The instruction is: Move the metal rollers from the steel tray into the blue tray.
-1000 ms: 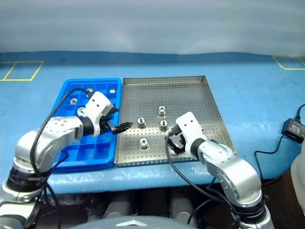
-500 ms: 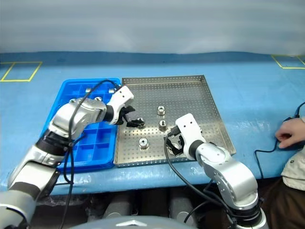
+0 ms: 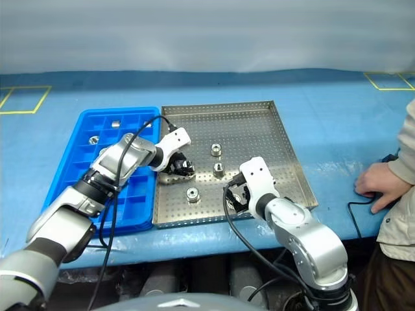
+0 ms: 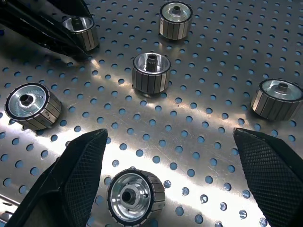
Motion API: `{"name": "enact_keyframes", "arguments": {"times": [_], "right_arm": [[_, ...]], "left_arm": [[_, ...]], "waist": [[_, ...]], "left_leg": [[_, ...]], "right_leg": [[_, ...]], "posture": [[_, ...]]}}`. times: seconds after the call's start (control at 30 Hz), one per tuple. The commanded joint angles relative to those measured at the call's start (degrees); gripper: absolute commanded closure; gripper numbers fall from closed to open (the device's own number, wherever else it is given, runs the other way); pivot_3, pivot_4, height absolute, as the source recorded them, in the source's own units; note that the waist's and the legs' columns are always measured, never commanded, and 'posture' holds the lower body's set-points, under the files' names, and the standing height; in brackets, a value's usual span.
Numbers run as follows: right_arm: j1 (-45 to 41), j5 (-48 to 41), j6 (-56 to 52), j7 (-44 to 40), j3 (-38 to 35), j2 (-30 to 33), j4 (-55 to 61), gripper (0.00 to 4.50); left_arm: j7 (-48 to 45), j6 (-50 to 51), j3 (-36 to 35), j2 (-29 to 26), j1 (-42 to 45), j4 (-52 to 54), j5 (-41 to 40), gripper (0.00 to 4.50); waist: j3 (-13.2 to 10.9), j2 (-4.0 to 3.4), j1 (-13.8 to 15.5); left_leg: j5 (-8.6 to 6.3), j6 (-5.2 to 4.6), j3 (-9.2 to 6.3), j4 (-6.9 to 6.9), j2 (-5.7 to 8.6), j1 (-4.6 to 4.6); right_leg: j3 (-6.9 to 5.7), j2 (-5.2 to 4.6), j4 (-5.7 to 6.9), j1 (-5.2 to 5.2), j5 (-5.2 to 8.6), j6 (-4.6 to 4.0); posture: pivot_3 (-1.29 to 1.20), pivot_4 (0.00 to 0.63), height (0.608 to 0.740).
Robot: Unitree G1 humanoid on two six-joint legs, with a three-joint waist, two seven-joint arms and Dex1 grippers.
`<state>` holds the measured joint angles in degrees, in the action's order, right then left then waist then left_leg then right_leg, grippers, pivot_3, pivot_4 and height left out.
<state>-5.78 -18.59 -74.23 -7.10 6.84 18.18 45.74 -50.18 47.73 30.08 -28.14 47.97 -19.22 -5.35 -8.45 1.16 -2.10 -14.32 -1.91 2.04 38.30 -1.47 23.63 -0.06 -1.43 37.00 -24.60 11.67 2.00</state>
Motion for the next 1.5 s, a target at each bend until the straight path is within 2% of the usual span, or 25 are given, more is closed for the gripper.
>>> {"name": "enact_keyframes", "arguments": {"times": [0.03,0.1,0.2,0.33,0.47,0.57,0.7,0.8,1.0,1.3,1.47,1.5], "right_arm": [[-0.55,0.14,0.68,0.09,-0.36,-0.26,1.93,0.0],[-0.96,0.25,0.6,-0.13,-0.17,-0.2,1.71,0.0],[-1.54,0.2,0.47,-0.36,-0.14,-0.22,1.75,0.0],[-2.67,0.25,0.8,-0.59,0.64,-0.47,0.73,0.0],[-4.61,-0.19,2.68,-2.21,3.17,-0.54,-1.44,0.0],[-6.58,-0.55,4.42,-4.18,6.09,-0.56,-3.34,0.0],[-9.02,-0.58,5.95,-6.33,8.79,-0.59,-5.69,0.0],[-10.39,-0.34,6.92,-7.64,10.22,-0.28,-7.16,0.0],[-11.43,0.04,7.97,-8.66,10.91,-0.18,-8.33,0.0],[-9.34,0.21,6.84,-6.85,9.77,-1.16,-6.65,0.0],[-8.33,0.16,6.04,-6.06,9.06,-0.97,-5.51,0.0],[-8.2,0.14,5.91,-5.92,8.97,-0.96,-5.31,0.0]], "left_arm": [[-1.48,-0.24,-1.07,-1.04,0.27,3.48,1.03,2.61],[-0.94,0.1,-2.84,-1.86,-0.52,5.89,0.85,2.77],[5.49,2.77,-12.7,-1.08,-2.22,11.21,-1.7,2.77],[18.03,6.67,-28.24,1.03,-8.19,22.49,-2.73,2.77],[31.7,8.39,-38.9,5.06,-16.64,33.48,0.72,2.77],[40.92,5.0,-43.72,8.33,-23.59,40.77,4.67,2.77],[47.39,2.76,-48.64,12.21,-29.49,46.36,6.04,2.77],[49.0,0.59,-49.68,12.24,-32.53,46.62,6.82,2.77],[48.71,-2.02,-52.08,11.34,-35.33,41.5,5.7,2.77],[46.79,-4.29,-48.6,10.2,-33.96,33.53,5.88,2.77],[47.71,-2.03,-47.82,10.17,-34.02,32.27,6.63,2.77],[48.17,-1.64,-48.01,10.39,-34.1,32.49,6.67,2.06]], "waist": [[0.0,0.0,0.01],[0.0,0.0,-0.01],[-0.01,0.01,0.01],[0.01,-0.01,-0.05],[0.02,0.0,0.32],[0.0,0.05,1.25],[0.0,0.11,3.1],[0.0,0.12,4.75],[0.0,0.12,5.84],[0.0,0.12,5.48],[0.0,0.12,4.6],[0.0,0.13,4.49]], "left_leg": [[0.0,0.0,0.0,0.01,-0.01,0.0],[0.0,0.0,0.0,0.02,-0.02,0.0],[0.0,0.0,-0.01,0.02,-0.04,0.01],[0.0,0.0,-0.04,0.06,-0.05,0.06],[0.0,0.0,0.0,0.02,-0.04,-0.06],[0.01,0.01,-0.02,0.06,-0.03,-0.04],[0.02,0.03,-0.08,0.1,-0.03,-0.03],[0.02,0.04,-0.15,0.17,-0.02,-0.04],[0.03,0.01,-0.19,0.34,-0.01,-0.02],[0.05,-0.01,-0.18,0.38,-0.03,0.02],[0.05,-0.02,-0.18,0.38,-0.04,0.02],[0.05,-0.02,-0.18,0.38,-0.04,0.02]], "right_leg": [[0.0,0.0,0.0,0.0,0.0,0.0],[0.01,0.0,0.01,-0.01,0.0,0.01],[0.0,0.0,0.03,-0.02,0.0,0.01],[-0.01,-0.02,0.04,-0.04,-0.04,-0.01],[0.04,-0.04,0.06,0.02,-0.16,-0.18],[0.01,-0.05,0.09,0.03,-0.17,-0.17],[-0.06,-0.06,0.08,0.06,-0.19,-0.17],[-0.16,-0.07,0.08,0.13,-0.19,-0.18],[-0.23,-0.09,0.07,0.21,-0.19,-0.29],[-0.25,-0.09,0.04,0.2,-0.24,-0.33],[-0.25,-0.08,0.05,0.19,-0.24,-0.34],[-0.24,-0.08,0.05,0.19,-0.24,-0.34]], "posture": [[-0.06,0.15,0.74],[-0.06,0.15,0.74],[-0.06,0.15,0.74],[-0.03,0.15,0.74],[0.03,0.15,0.74],[0.09,0.15,0.74],[0.16,0.15,0.74],[0.18,0.15,0.74],[0.18,0.15,0.74],[0.13,0.15,0.74],[0.11,0.15,0.74],[0.11,0.15,0.74]]}}
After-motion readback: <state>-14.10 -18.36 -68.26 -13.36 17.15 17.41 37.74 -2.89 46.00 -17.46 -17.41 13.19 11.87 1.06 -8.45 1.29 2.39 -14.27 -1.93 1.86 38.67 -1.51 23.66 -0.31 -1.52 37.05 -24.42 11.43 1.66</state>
